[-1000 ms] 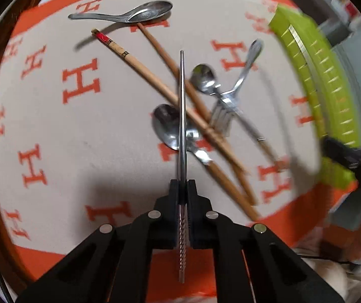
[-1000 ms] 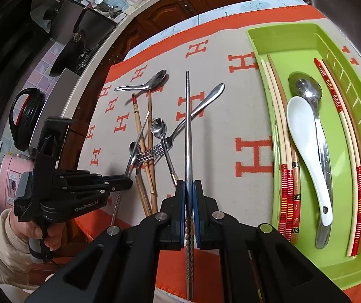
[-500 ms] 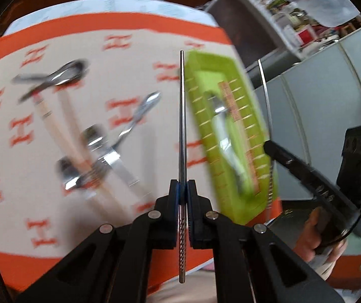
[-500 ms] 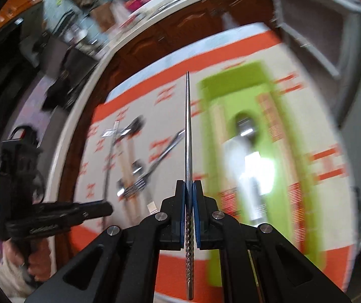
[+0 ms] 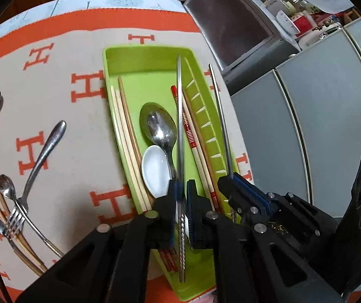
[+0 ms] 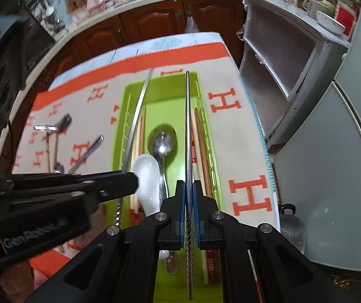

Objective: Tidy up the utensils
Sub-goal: 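Lower the metal chopsticks into the tray and open both grippers, then move both grippers back over the utensil pile toward the next utensils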

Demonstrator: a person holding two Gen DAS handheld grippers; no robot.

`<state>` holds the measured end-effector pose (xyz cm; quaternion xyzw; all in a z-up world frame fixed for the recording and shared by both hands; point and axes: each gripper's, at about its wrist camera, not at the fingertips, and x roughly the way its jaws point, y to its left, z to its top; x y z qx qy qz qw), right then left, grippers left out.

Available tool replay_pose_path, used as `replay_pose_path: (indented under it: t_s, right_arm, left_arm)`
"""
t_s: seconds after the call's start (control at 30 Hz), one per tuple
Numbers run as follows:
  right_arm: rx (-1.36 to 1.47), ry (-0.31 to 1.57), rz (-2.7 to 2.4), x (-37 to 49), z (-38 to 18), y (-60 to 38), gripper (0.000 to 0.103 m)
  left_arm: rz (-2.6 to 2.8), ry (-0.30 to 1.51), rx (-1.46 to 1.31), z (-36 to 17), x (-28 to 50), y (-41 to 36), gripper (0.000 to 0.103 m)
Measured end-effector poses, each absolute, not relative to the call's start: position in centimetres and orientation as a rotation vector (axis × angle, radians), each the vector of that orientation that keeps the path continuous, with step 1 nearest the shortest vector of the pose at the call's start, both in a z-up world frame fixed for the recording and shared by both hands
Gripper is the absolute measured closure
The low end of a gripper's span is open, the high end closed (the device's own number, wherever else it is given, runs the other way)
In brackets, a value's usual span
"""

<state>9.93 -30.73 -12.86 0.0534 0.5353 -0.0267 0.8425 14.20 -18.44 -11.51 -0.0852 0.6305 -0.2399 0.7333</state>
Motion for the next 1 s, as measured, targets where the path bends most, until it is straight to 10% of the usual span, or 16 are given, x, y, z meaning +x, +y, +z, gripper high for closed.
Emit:
replay_pose_path:
  t_s: [0.3, 1.0]
  right_arm:
    - [0.138, 1.135, -0.06, 9.4, -14.1, -30.9, 0.096]
    - [0.247, 1.106, 0.055, 4.8, -11.3, -26.8, 0.088]
  left_arm:
    - [-0.531, 1.37, -0.168, -11.4, 13.0, -17.7, 0.058]
    - [-0.418, 1.218, -0.068, -7.2, 8.5, -9.1, 0.046]
